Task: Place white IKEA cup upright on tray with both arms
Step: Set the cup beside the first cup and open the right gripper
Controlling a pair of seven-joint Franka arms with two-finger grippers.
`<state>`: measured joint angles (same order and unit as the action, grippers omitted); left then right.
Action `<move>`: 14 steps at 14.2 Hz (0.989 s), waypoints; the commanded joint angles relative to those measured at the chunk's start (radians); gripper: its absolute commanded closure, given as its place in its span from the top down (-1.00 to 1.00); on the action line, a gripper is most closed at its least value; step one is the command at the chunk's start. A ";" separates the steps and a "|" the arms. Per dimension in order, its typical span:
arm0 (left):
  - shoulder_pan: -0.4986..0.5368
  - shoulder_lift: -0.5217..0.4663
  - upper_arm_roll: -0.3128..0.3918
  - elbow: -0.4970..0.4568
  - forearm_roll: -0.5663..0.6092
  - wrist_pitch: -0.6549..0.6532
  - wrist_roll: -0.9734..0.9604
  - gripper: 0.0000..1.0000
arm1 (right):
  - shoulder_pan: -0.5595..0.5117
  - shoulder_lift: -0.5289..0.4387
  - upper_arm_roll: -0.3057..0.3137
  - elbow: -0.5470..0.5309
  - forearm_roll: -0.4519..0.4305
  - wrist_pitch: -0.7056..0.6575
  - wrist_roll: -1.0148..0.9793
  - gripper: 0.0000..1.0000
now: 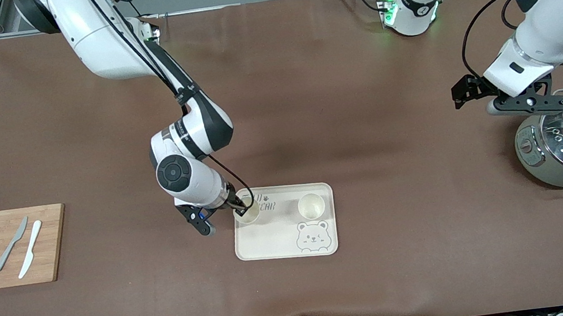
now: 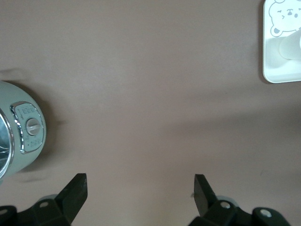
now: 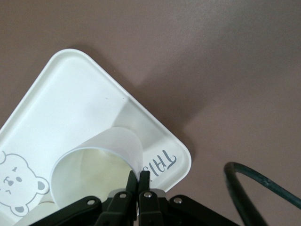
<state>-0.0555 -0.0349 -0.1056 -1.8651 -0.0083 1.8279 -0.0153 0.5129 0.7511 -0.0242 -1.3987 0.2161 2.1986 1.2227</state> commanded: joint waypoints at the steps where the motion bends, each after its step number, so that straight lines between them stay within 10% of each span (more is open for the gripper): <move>1: 0.013 -0.039 -0.009 -0.026 -0.022 -0.007 0.028 1.00 | 0.015 0.017 -0.002 0.033 -0.004 -0.002 0.027 -1.00; 6: 0.013 -0.039 -0.009 -0.026 -0.024 -0.013 0.028 1.00 | 0.024 0.022 0.000 0.029 -0.001 -0.003 0.029 -1.00; 12: 0.013 -0.039 -0.009 -0.025 -0.024 -0.013 0.028 1.00 | 0.023 0.036 -0.002 0.027 -0.004 -0.003 0.027 1.00; 14: 0.013 -0.039 -0.009 -0.023 -0.024 -0.013 0.028 1.00 | 0.026 0.036 -0.002 0.030 -0.020 -0.006 0.021 1.00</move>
<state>-0.0555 -0.0447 -0.1057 -1.8690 -0.0134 1.8210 -0.0132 0.5323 0.7729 -0.0243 -1.3978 0.2132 2.2004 1.2328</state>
